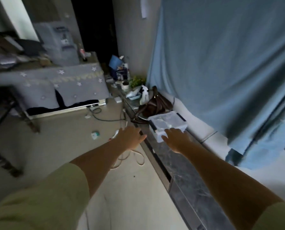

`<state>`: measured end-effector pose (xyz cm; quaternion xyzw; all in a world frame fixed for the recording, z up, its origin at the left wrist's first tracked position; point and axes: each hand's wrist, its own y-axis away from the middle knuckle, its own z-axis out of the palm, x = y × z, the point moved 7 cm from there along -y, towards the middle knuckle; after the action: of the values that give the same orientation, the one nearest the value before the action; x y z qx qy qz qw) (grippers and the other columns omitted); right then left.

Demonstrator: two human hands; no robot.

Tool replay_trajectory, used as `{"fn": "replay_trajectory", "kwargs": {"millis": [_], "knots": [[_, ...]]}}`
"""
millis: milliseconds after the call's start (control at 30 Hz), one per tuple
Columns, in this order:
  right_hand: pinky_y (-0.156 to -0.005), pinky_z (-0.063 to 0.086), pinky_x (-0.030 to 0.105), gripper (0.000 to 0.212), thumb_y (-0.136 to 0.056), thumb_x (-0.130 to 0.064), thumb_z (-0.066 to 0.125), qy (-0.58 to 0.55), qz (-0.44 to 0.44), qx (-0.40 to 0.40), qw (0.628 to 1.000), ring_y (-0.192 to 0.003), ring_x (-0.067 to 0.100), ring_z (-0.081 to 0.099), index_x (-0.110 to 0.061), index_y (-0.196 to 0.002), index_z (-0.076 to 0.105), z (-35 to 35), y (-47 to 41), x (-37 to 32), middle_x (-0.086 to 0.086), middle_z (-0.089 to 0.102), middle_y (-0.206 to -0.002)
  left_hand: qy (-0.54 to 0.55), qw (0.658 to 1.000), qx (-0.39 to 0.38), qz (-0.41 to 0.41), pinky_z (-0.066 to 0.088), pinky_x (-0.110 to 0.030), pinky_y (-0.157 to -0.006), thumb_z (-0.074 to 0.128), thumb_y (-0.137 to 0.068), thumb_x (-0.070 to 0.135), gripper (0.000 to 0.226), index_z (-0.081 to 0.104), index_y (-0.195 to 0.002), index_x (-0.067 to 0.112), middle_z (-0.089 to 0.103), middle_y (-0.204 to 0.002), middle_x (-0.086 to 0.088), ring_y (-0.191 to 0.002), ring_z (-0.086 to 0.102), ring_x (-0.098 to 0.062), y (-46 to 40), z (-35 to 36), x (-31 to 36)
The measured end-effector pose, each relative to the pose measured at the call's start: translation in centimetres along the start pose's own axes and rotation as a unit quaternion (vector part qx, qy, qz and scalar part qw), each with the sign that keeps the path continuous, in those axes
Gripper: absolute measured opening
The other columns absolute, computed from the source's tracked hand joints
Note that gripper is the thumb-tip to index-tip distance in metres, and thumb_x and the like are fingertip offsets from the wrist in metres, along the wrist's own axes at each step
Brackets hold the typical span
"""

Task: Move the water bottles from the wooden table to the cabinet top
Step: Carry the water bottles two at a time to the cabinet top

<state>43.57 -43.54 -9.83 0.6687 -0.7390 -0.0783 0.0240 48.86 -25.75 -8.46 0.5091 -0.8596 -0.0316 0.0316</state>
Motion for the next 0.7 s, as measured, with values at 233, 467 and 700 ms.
{"fn": "replay_trajectory", "kwargs": {"millis": [233,467,700], "knots": [[-0.105,0.036,0.044,0.048,-0.100,-0.048,0.031,0.039,-0.123,0.061,0.990,-0.130,0.029,0.046,-0.020,-0.136,0.044,-1.8,-1.7,-20.0,0.010,0.050,-0.140,-0.010,0.995,0.010,-0.097,0.026,-0.044,-0.111,0.028,-0.096,0.057,0.057,0.039,-0.139,0.021,0.045,-0.139,-0.009,-0.131,0.039,-0.026,8.6,-1.9,-15.8],[-0.109,0.032,0.047,0.051,-0.101,-0.049,0.027,0.057,-0.188,0.029,0.980,-0.131,0.029,0.041,-0.019,-0.141,0.038,-0.8,-1.4,-37.2,0.009,0.044,-0.143,-0.004,0.982,0.032,-0.185,0.023,-0.043,-0.110,0.029,-0.096,0.056,0.057,0.037,-0.141,0.021,0.042,-0.143,-0.008,-0.133,0.037,-0.024,18.4,-2.1,-31.4],[-0.106,0.031,0.047,0.050,-0.102,-0.046,0.027,0.093,-0.299,0.027,0.949,-0.131,0.028,0.041,-0.018,-0.142,0.036,0.4,0.7,-54.5,0.008,0.044,-0.142,0.017,0.956,0.019,-0.291,0.026,-0.047,-0.111,0.026,-0.096,0.059,0.061,0.032,-0.144,0.023,0.039,-0.146,-0.009,-0.135,0.035,-0.028,27.8,-1.0,-43.3]]}}
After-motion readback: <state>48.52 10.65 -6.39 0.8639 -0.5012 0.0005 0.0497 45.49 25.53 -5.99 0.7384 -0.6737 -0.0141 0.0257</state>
